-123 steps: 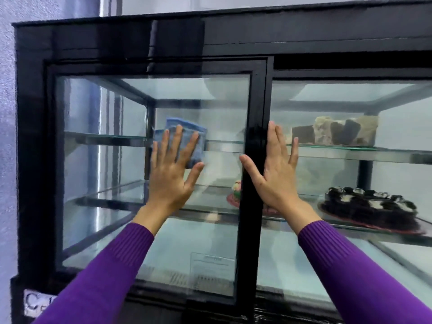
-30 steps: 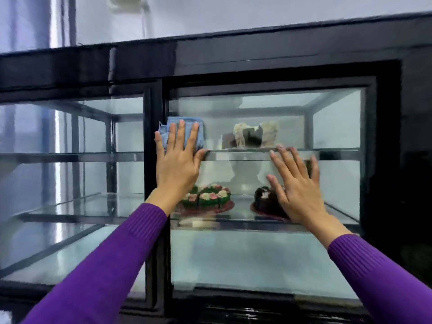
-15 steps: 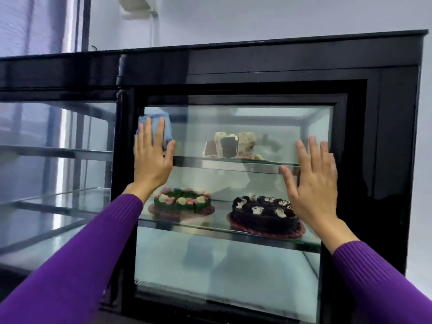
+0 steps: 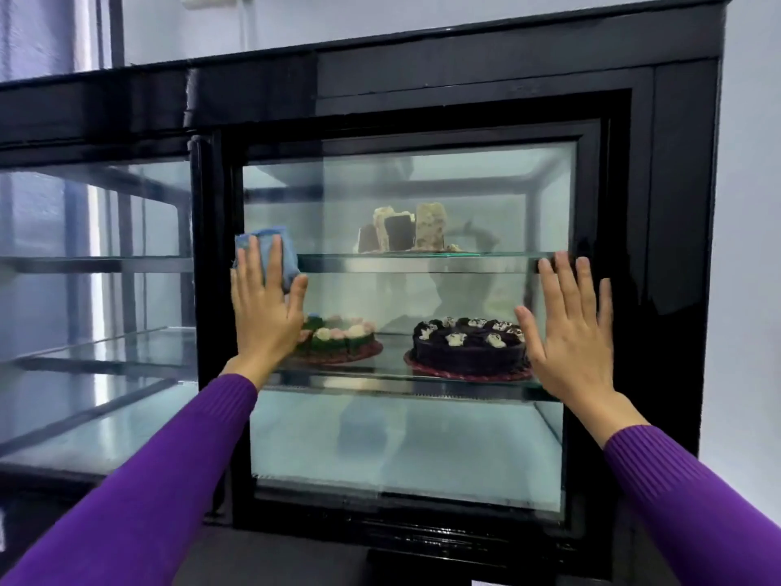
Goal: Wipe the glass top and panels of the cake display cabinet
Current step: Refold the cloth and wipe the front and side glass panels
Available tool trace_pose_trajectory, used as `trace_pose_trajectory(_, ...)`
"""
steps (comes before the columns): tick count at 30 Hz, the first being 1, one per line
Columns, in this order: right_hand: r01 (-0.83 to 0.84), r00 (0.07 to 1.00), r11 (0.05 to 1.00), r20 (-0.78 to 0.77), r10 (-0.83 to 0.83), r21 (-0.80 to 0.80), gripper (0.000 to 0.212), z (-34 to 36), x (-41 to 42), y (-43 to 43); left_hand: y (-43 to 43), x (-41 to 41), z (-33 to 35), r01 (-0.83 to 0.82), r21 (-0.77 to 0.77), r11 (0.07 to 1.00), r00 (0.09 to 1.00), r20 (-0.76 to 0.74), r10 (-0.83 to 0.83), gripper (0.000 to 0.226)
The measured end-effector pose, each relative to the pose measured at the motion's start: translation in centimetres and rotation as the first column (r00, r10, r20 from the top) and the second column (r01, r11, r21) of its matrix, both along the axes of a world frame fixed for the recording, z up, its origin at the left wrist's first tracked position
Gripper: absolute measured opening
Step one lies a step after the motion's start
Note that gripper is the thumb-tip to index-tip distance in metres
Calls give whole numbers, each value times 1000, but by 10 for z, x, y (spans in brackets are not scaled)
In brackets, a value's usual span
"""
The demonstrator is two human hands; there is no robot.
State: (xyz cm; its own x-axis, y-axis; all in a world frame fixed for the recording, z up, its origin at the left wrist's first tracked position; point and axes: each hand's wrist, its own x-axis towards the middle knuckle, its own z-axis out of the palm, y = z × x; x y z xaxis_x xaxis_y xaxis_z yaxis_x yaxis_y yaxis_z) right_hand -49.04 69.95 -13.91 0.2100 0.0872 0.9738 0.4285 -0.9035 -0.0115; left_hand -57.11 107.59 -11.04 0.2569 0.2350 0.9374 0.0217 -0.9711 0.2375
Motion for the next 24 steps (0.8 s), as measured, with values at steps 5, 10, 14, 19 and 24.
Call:
trace_pose_trajectory(5,35,999,999,40,-34,-31,65,-38,7,-3,-53,12,15,44,49,998,998,34,-46,63)
trace_pose_trajectory(10,24,999,999,47,-22,-40,64,-37,9,-6,-53,8,-117,131,469,873,981,-190,-45,63)
trace_pose_trajectory(14,37,999,998,25,-36,-50,66,-39,9,-4,-15,-3,-124,30,114,993,990,-143,-13,66)
trace_pose_trajectory(19,25,999,998,-26,-26,-60,67,-39,5,-6,-49,2,-65,46,-51,998,996,-75,-50,63)
trace_pose_trajectory(24,-45,994,999,-101,43,-24,66,-59,-8,-8,-80,-7,-194,173,329,928,948,-312,-66,64)
